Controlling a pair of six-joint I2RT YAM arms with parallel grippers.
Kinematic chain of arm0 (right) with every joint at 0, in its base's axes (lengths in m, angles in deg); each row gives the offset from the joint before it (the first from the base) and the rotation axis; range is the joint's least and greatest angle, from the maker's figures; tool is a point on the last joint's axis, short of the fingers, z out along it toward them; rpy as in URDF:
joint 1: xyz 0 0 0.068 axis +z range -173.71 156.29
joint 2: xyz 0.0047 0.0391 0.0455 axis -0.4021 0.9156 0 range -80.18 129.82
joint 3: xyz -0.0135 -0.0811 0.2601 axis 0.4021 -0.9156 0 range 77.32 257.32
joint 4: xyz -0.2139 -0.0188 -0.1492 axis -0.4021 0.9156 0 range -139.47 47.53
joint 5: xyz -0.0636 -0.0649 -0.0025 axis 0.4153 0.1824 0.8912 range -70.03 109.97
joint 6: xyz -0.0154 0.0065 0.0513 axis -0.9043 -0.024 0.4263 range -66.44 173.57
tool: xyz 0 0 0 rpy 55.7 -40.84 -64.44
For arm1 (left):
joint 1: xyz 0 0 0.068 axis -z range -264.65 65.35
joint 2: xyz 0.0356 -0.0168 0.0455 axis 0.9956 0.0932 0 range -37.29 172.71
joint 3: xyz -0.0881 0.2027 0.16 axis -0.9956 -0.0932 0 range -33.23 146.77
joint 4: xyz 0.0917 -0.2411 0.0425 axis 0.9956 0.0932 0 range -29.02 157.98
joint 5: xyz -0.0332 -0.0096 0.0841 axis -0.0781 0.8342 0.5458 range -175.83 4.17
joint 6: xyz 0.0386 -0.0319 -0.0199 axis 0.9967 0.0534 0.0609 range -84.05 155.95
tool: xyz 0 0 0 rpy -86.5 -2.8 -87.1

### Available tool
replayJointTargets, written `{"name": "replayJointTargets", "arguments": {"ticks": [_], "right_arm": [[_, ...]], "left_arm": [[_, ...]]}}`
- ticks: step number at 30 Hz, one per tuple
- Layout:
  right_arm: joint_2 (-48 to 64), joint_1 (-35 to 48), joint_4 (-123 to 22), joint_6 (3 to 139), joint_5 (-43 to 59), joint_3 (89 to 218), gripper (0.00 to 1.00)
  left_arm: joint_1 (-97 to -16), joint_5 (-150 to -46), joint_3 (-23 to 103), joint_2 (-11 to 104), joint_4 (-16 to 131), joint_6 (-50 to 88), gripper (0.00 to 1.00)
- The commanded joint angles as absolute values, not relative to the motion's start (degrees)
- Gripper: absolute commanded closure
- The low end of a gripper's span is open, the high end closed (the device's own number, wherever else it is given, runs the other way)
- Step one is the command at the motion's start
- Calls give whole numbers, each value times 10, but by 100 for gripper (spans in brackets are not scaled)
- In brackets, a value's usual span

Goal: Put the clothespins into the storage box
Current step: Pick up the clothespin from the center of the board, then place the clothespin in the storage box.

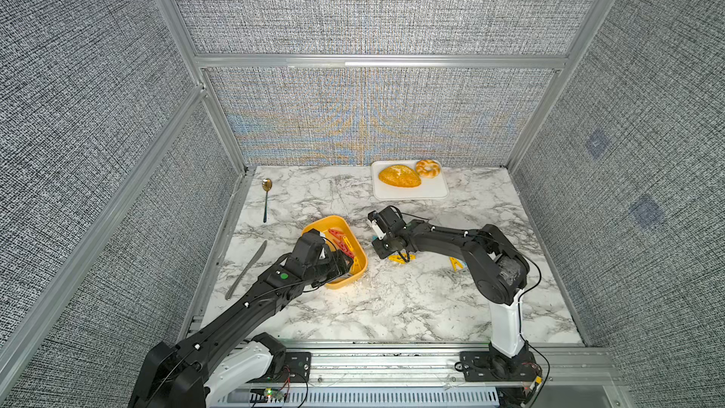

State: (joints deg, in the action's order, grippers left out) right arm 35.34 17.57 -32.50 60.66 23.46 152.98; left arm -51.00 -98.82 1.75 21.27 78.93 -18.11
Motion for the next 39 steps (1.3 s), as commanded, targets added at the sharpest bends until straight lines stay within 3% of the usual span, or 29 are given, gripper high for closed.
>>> {"name": "replayJointTargets", "arguments": {"ticks": [1, 6, 16, 28, 39], "right_arm": [[339, 177, -310, 623, 240, 1540, 92], [310, 177, -293, 629, 232, 1560, 99], [262, 242, -265, 644, 189, 1614, 99], [283, 294, -261, 663, 170, 1681, 71], [130, 204, -315, 774, 262, 1475, 70]], "left_arm": [[-510, -982, 17, 209, 791, -182, 26], [-510, -967, 18, 192, 808, -179, 26], [-525, -863, 53, 113, 903, -164, 24], [-554, -885, 50, 86, 931, -160, 23], [-552, -944, 52, 137, 887, -149, 25]]}}
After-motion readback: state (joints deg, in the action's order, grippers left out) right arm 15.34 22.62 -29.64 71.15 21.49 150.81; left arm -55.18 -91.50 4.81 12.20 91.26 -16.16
